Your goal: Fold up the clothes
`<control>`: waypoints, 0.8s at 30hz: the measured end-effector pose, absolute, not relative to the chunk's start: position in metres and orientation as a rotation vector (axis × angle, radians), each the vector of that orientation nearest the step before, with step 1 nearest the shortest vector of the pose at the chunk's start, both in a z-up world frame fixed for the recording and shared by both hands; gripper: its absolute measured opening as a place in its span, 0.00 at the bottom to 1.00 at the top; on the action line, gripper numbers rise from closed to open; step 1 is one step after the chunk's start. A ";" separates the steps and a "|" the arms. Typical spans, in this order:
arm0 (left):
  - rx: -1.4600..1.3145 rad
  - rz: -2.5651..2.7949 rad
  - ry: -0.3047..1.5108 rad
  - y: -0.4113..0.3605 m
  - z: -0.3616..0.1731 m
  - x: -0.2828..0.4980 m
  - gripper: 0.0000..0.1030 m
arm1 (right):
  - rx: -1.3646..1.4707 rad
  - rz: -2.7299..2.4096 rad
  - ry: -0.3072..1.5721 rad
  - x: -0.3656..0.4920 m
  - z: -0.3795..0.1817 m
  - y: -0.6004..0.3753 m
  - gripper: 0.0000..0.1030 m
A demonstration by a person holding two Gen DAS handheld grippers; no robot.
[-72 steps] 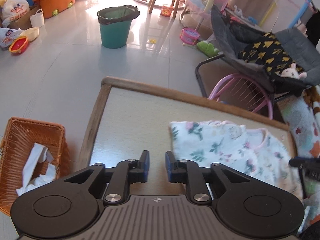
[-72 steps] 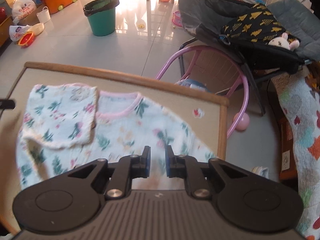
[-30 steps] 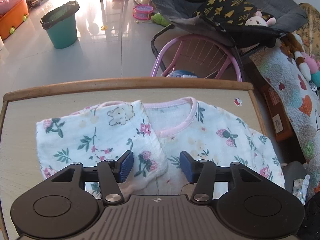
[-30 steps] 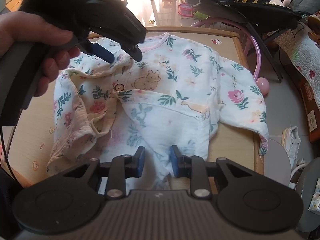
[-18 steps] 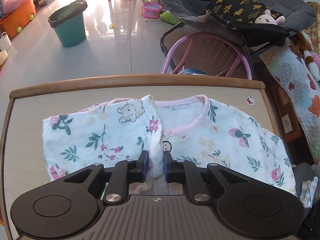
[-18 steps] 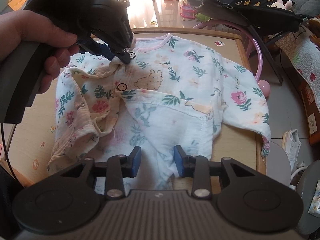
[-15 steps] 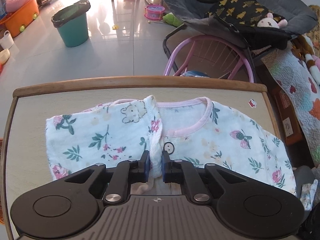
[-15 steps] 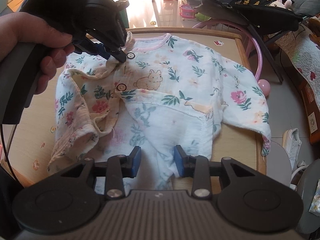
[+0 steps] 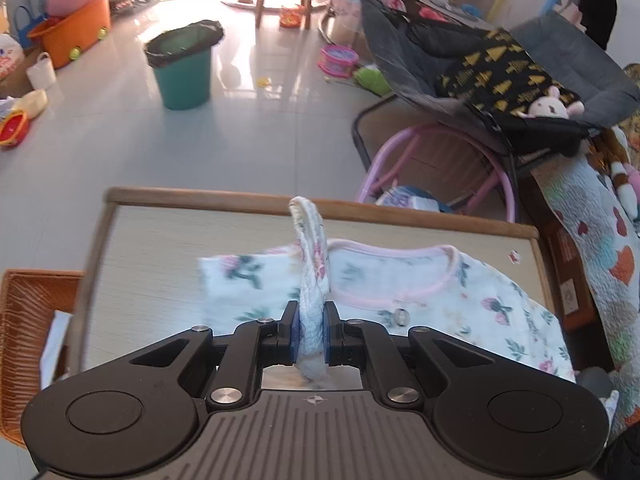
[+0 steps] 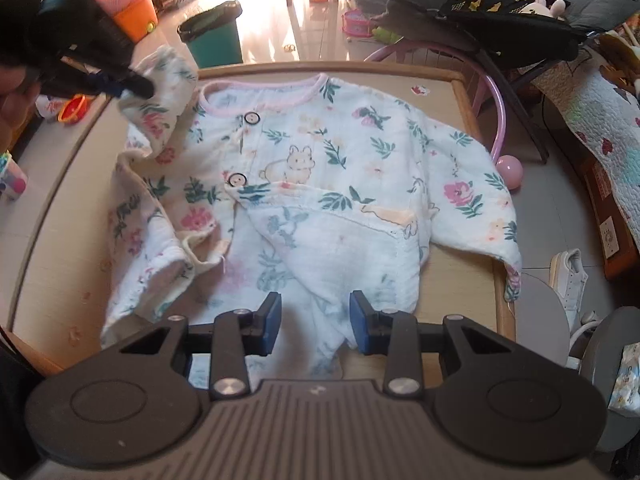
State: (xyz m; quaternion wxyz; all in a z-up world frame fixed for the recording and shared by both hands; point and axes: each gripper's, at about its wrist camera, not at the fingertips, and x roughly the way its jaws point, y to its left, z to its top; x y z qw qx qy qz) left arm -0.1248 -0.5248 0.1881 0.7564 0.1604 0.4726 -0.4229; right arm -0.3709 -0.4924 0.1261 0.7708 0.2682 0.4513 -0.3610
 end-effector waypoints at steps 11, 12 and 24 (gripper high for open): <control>0.321 -0.824 0.999 -0.451 0.210 -0.081 0.11 | 0.546 -0.820 0.964 -0.375 0.150 -0.461 0.36; 0.327 -0.819 0.994 -0.447 0.210 -0.078 0.11 | 0.538 -0.821 0.967 -0.374 0.152 -0.458 0.36; 0.332 -0.718 1.018 -0.383 0.194 -0.035 0.11 | 0.488 -0.825 1.024 -0.368 0.155 -0.433 0.37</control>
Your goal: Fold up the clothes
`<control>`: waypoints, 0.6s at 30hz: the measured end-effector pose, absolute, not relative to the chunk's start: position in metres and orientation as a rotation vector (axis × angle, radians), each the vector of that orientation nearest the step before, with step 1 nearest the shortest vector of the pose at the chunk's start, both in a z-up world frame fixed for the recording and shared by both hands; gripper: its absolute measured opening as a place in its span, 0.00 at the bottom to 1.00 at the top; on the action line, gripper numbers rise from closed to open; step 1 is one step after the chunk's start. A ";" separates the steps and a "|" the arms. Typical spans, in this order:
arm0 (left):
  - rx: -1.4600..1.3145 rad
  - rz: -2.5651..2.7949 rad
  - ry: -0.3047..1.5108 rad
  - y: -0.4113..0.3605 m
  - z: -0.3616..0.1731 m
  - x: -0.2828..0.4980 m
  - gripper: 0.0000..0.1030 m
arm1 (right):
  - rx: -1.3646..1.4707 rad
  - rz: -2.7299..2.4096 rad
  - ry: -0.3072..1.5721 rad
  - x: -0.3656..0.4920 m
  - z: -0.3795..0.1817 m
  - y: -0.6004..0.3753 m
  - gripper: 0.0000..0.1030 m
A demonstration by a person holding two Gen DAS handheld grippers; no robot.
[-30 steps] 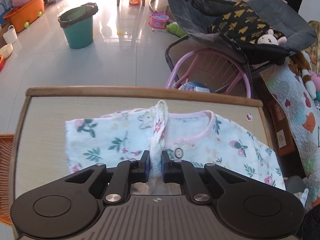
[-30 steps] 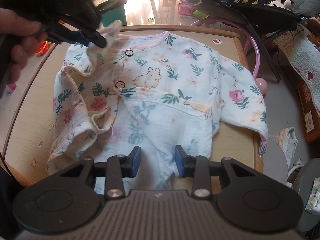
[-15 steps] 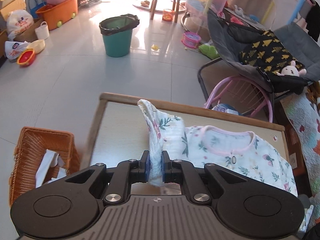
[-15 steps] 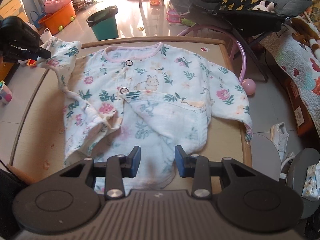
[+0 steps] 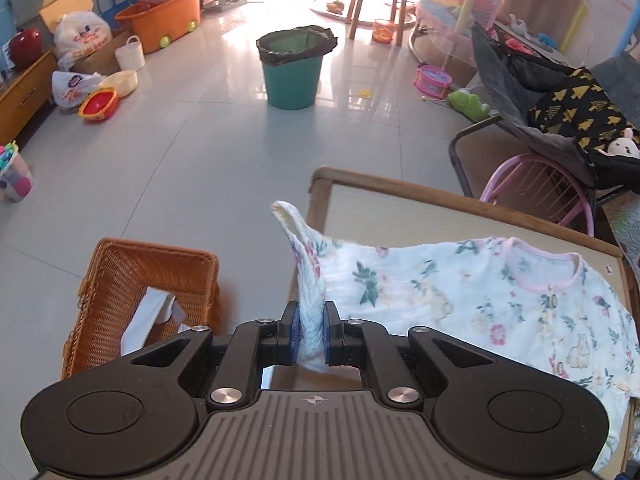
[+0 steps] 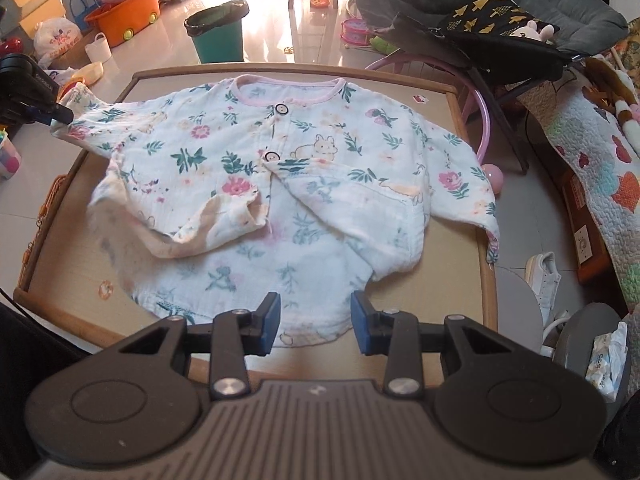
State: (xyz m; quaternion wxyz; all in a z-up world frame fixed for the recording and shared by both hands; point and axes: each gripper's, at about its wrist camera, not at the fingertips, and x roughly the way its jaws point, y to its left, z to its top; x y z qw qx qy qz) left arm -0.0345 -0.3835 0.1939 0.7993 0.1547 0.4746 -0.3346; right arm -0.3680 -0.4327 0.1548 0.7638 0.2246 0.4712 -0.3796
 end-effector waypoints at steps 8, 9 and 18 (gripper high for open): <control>0.309 -0.706 1.066 -0.362 0.165 -0.023 0.11 | 0.475 -0.837 1.076 -0.370 0.146 -0.429 0.37; 0.304 -0.707 1.074 -0.360 0.161 -0.021 0.11 | 0.476 -0.840 1.078 -0.372 0.145 -0.429 0.37; 0.271 -0.722 1.104 -0.336 0.136 -0.019 0.14 | 0.502 -0.862 1.104 -0.401 0.136 -0.431 0.37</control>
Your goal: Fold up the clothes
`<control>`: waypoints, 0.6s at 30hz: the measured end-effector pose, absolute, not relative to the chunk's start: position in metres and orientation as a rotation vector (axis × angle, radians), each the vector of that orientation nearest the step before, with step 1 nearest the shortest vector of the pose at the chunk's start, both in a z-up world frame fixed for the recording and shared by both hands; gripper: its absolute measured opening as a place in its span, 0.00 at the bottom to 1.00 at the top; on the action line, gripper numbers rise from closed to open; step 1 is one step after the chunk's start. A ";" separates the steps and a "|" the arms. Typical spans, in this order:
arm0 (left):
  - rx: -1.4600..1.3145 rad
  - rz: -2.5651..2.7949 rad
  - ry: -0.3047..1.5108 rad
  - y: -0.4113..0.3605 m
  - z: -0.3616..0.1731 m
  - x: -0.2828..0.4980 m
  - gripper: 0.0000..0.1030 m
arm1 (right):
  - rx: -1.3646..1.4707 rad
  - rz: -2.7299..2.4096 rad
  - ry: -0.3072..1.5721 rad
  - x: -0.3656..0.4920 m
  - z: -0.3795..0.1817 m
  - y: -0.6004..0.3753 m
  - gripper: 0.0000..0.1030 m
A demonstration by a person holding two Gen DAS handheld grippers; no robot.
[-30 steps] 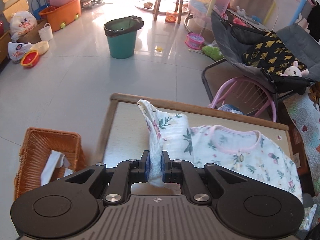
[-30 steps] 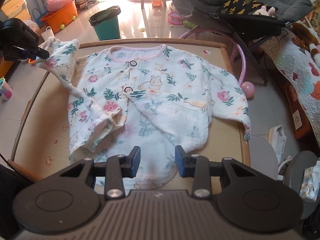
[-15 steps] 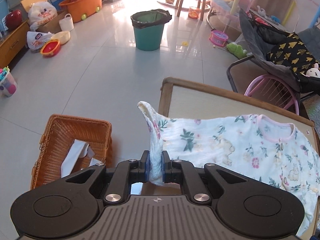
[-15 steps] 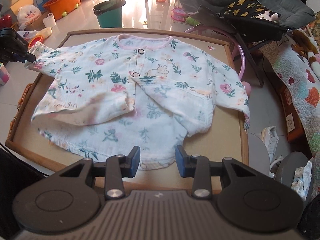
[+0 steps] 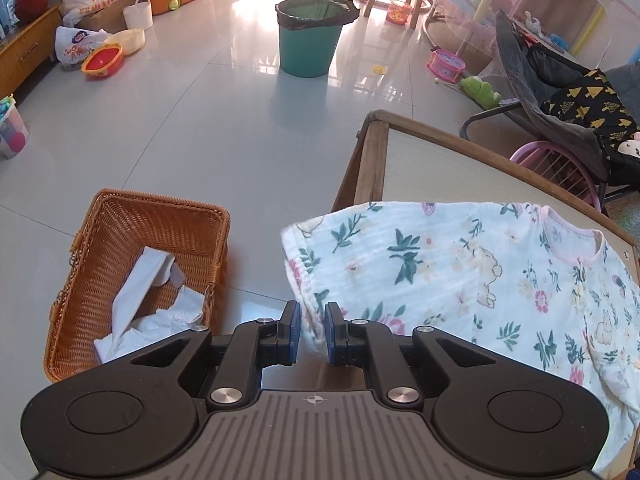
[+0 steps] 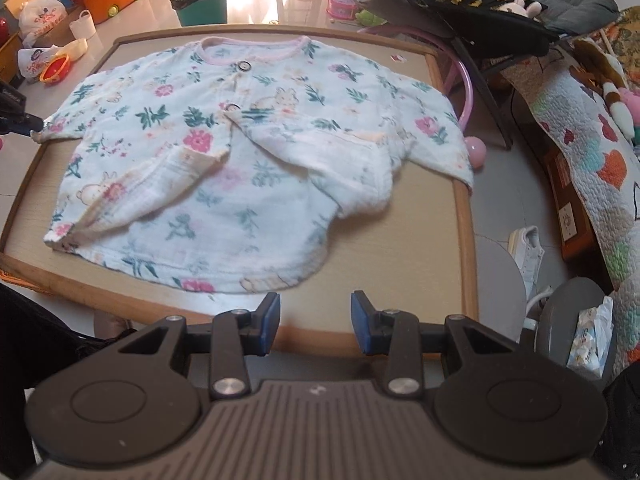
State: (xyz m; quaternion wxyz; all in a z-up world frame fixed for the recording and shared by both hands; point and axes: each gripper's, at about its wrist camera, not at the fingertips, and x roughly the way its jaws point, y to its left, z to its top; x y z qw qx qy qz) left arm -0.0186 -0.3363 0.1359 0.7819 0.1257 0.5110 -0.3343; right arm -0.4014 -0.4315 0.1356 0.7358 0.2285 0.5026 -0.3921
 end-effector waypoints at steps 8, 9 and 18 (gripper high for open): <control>0.158 -0.860 1.167 -0.305 0.135 -0.044 0.20 | 0.584 -0.906 1.039 -0.443 0.134 -0.449 0.37; 0.160 -0.899 1.180 -0.301 0.135 -0.054 0.23 | 0.597 -0.910 1.021 -0.448 0.135 -0.453 0.37; 0.202 -1.127 1.282 -0.247 0.119 -0.153 0.47 | 0.476 -0.766 1.000 -0.448 0.134 -0.481 0.37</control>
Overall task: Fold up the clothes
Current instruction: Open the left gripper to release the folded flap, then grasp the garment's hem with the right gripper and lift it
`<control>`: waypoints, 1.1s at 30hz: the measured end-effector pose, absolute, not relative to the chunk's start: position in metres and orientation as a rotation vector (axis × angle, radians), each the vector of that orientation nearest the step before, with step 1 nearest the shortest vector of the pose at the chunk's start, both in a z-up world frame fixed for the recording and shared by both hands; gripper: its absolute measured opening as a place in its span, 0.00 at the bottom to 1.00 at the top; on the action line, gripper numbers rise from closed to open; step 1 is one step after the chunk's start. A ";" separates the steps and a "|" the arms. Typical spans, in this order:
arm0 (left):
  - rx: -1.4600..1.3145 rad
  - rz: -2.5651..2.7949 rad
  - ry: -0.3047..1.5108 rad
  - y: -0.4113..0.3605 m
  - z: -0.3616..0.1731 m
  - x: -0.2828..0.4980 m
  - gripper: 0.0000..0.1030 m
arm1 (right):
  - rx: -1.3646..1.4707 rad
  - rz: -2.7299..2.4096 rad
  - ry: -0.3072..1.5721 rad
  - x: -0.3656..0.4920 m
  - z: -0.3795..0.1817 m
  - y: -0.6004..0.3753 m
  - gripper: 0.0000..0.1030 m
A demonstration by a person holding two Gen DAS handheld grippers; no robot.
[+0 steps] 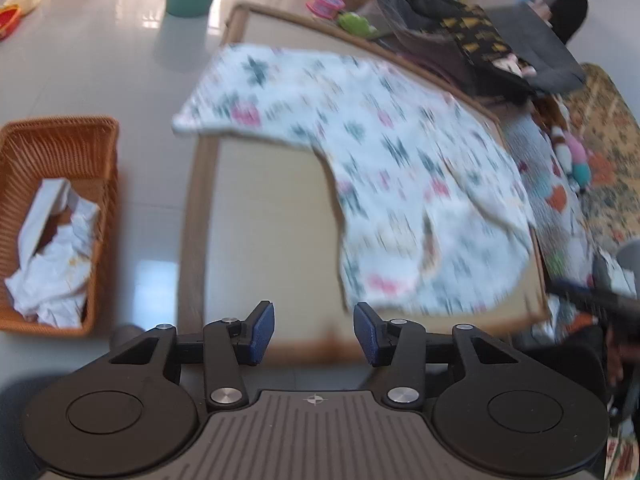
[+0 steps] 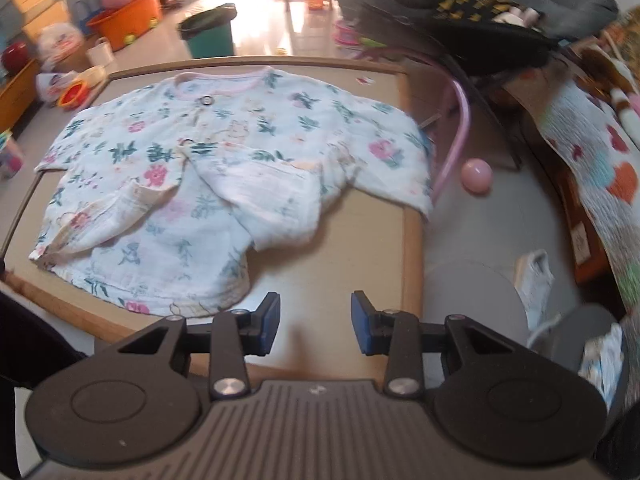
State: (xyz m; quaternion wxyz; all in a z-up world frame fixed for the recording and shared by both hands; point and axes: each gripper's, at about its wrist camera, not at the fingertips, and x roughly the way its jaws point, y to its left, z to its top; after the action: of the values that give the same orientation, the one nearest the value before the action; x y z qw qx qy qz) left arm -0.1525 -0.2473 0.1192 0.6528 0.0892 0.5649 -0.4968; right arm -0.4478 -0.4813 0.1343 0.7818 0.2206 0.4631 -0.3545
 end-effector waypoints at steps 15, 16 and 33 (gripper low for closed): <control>0.171 -1.112 1.384 -0.220 0.085 -0.192 0.52 | 0.289 -0.523 1.203 -0.377 0.121 -0.513 0.32; 0.149 -1.105 1.388 -0.218 0.084 -0.190 0.52 | 0.283 -0.519 1.219 -0.374 0.120 -0.513 0.30; 0.058 -1.109 1.406 -0.218 0.079 -0.181 0.52 | 0.069 -0.412 1.601 -0.331 0.163 -0.519 0.05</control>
State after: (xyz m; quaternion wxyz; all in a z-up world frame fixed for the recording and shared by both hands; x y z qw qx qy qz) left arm -0.1811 -0.2176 0.0790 0.6247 0.0253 0.6128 -0.4834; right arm -0.3314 -0.5191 0.1625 0.6768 0.0305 0.7124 -0.1831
